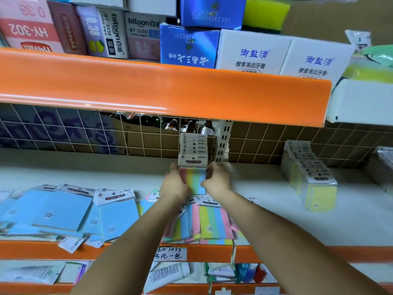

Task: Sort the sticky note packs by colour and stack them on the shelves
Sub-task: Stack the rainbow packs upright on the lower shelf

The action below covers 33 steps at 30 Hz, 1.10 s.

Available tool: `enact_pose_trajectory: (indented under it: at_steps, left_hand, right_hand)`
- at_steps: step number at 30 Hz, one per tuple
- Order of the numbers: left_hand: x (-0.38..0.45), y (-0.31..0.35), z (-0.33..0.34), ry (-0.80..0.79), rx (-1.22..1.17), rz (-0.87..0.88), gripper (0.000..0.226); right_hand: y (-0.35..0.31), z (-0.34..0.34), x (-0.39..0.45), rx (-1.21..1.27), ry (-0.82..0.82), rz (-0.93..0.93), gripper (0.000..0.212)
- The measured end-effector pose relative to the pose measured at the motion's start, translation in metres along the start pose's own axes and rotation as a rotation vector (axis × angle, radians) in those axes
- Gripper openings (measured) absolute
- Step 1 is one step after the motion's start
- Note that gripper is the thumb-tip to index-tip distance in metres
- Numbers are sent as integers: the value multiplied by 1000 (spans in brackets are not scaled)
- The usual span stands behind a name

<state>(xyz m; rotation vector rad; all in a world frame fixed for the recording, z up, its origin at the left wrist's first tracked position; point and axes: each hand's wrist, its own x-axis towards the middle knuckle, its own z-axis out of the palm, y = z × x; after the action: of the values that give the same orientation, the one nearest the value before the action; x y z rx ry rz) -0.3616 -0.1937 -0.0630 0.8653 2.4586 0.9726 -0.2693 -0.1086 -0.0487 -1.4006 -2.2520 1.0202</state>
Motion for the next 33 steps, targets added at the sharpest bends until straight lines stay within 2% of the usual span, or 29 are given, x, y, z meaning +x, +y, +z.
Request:
enact_pose_trajectory:
  at_steps: [6, 12, 14, 22, 27, 33]
  left_hand:
    - [8, -7, 6, 4, 136, -2, 58]
    - [12, -6, 8, -64, 375, -39, 42]
    - [13, -5, 9, -60, 411, -29, 38]
    - [21, -4, 16, 14, 415, -15, 30]
    - [28, -6, 20, 33, 359, -20, 27]
    - [31, -1, 18, 9, 328, -81, 31]
  right_hand:
    - [9, 13, -2, -131, -48, 3, 52]
    - [14, 14, 4, -240, -102, 9, 73]
    - [15, 15, 6, -258, -85, 14, 71]
    - [16, 21, 14, -305, -64, 34, 39]
    - [18, 24, 21, -302, -53, -3, 46]
    - [16, 25, 26, -264, -67, 25, 39]
